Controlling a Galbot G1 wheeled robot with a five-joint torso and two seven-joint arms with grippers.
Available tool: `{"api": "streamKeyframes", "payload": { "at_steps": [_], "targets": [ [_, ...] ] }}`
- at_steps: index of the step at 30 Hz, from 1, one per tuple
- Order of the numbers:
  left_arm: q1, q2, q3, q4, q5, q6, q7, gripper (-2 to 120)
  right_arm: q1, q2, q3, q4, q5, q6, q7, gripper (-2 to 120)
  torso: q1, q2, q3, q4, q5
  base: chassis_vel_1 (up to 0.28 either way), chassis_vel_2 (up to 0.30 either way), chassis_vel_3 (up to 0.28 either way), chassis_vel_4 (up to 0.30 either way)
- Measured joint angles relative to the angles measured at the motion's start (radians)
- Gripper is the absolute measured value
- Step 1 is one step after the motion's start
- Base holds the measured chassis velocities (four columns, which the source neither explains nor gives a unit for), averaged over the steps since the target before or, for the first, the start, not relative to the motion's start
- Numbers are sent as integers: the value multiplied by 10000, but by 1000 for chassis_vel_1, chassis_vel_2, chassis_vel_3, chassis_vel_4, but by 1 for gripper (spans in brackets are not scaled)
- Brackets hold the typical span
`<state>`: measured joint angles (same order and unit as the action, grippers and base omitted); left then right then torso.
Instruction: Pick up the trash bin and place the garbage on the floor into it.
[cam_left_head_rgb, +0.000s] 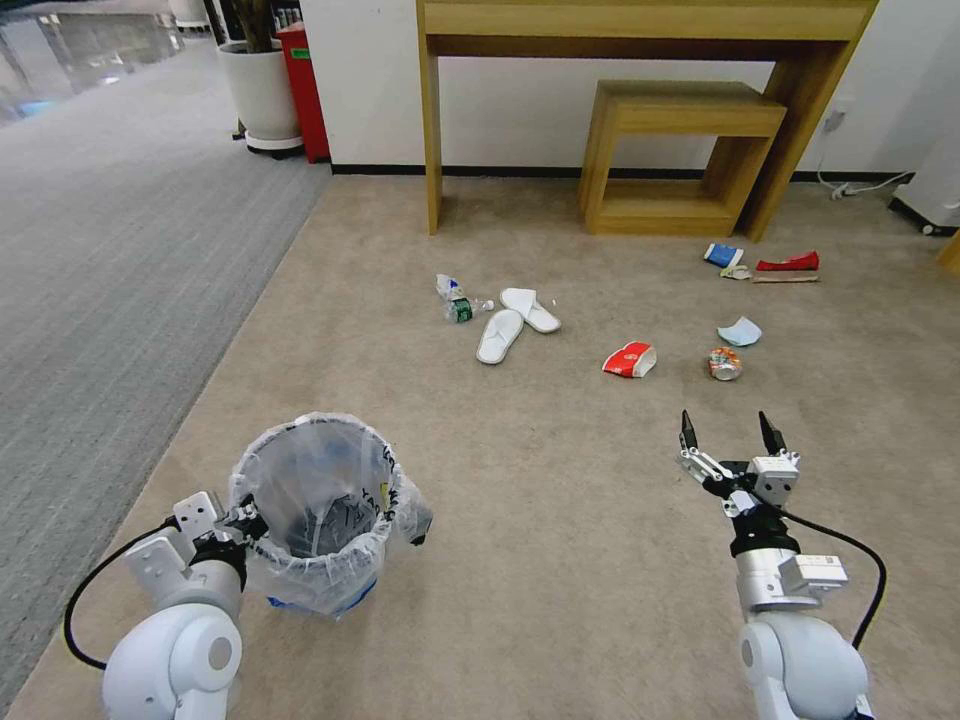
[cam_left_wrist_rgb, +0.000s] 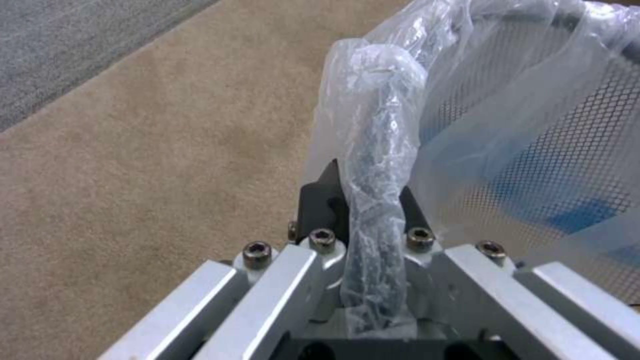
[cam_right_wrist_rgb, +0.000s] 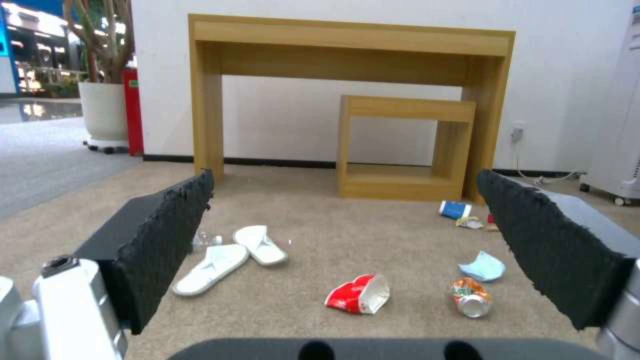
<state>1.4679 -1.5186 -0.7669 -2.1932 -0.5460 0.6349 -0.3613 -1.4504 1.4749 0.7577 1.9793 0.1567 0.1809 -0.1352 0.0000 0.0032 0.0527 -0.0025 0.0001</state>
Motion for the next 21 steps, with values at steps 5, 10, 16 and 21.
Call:
{"api": "streamKeyframes", "payload": {
  "at_steps": [5, 10, 16, 21],
  "targets": [
    [-2, -8, 2, 7, 3, -21, 2, 2, 5, 6, 11, -40, -81, 0, -23, 100, 0, 0, 0, 1, -1, 0, 0, 0, 0],
    [3, -32, 6, 7, 28, -34, 7, 2, 35, 16, 29, -72, -166, 0, -61, 100, 0, 0, -1, 1, -1, 0, 0, 0, 0],
    [16, -72, 19, 23, 116, -58, 32, 2, 54, -13, 33, -73, -179, -4, -65, 100, 0, 0, -1, 1, -1, -81, 76, 76, -69],
    [13, -80, 19, 39, 142, -70, 44, 2, 56, -30, 22, -72, -179, -8, -66, 100, 0, 0, 1, 1, -3, -147, 163, 162, -151]
  ]
}}
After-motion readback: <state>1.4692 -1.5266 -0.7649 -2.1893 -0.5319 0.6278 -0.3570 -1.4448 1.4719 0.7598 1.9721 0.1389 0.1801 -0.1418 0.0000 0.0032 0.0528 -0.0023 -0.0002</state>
